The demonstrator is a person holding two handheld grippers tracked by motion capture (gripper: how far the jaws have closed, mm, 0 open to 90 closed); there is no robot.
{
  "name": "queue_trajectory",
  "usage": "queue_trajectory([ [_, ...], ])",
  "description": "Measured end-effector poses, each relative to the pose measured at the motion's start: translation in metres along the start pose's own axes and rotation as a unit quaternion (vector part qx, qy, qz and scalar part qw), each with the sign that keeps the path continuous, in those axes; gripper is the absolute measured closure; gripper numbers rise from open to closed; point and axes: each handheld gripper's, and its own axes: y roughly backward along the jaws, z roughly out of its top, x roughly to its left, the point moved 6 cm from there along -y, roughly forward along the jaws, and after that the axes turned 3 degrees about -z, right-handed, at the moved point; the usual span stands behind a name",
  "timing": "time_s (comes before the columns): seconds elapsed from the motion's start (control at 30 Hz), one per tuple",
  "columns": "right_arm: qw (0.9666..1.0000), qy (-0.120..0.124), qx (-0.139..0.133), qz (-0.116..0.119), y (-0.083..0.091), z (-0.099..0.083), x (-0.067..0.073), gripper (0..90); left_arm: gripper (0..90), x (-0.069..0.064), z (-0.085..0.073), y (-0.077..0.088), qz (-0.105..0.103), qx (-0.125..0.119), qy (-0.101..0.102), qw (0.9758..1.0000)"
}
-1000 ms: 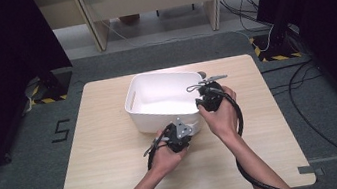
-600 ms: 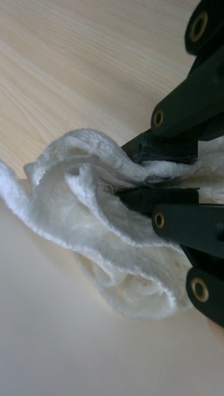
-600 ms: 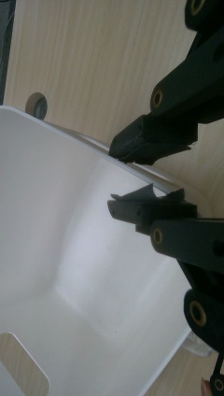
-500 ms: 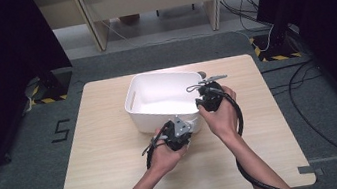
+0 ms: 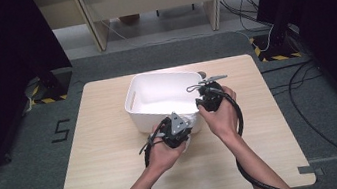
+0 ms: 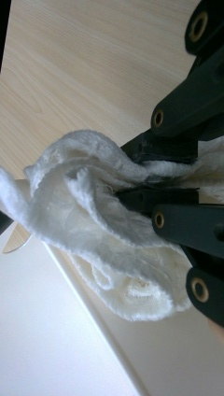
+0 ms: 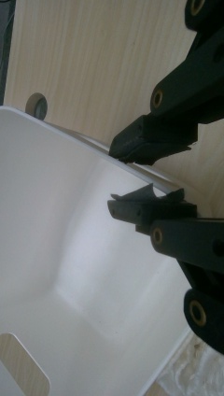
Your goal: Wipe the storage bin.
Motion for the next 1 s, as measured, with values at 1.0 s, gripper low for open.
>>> queue_trajectory([
  [1.0, 1.0, 0.0, -0.001, -0.003, -0.001, 0.001, 0.0, 70.2, 79.0, -0.014, 0.009, -0.012, -0.006, 0.004, -0.018, 0.9998],
])
